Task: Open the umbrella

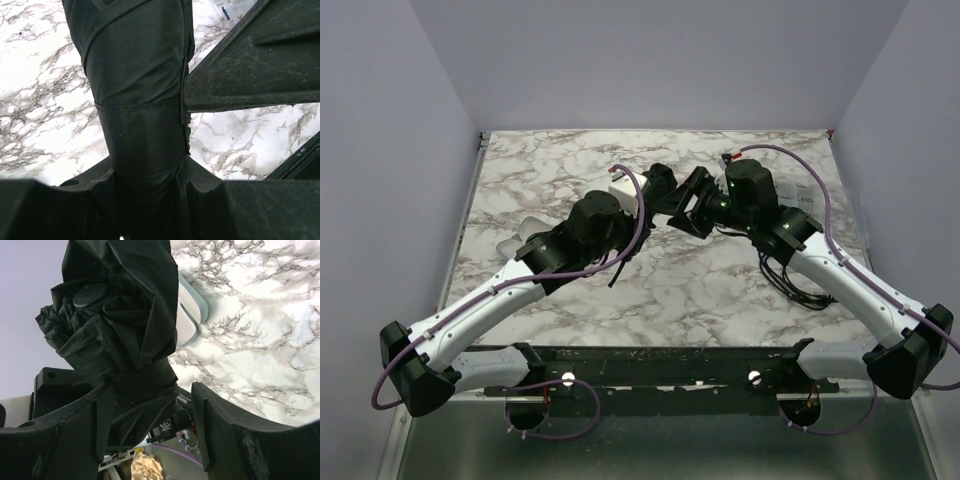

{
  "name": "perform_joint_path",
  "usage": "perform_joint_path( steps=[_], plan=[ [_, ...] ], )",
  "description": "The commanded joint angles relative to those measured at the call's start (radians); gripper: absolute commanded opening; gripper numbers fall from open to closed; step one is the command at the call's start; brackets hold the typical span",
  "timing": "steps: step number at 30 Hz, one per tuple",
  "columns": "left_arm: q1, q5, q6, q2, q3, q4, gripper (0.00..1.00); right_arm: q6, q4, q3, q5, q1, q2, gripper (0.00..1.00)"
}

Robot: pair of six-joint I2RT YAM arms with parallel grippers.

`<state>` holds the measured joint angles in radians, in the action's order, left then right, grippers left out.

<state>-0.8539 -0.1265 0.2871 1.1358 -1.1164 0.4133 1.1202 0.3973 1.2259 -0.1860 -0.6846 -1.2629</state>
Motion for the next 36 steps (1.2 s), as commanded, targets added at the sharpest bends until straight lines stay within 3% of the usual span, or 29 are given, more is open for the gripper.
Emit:
perform_joint_path(
  steps=[1, 10, 17, 29, 36],
  plan=[
    [-0.001, 0.025, -0.031, -0.025, 0.024, -0.082, 0.00, 0.018, -0.044, 0.021, -0.016, -0.010, -0.011, 0.67],
    [-0.001, 0.005, -0.048, -0.039, 0.035, -0.077, 0.00, 0.039, -0.115, -0.001, -0.011, -0.012, 0.003, 0.65],
    [-0.001, 0.005, -0.048, -0.055, 0.041, -0.079, 0.00, 0.073, -0.144, -0.075, 0.000, -0.016, 0.014, 0.48],
    [0.000, -0.021, -0.049, -0.054, 0.037, -0.065, 0.00, 0.083, -0.146, -0.118, 0.024, -0.037, 0.025, 0.01],
    [-0.001, -0.032, -0.049, -0.062, 0.041, -0.063, 0.00, 0.068, -0.121, -0.146, 0.048, -0.039, 0.055, 0.01]
  ],
)
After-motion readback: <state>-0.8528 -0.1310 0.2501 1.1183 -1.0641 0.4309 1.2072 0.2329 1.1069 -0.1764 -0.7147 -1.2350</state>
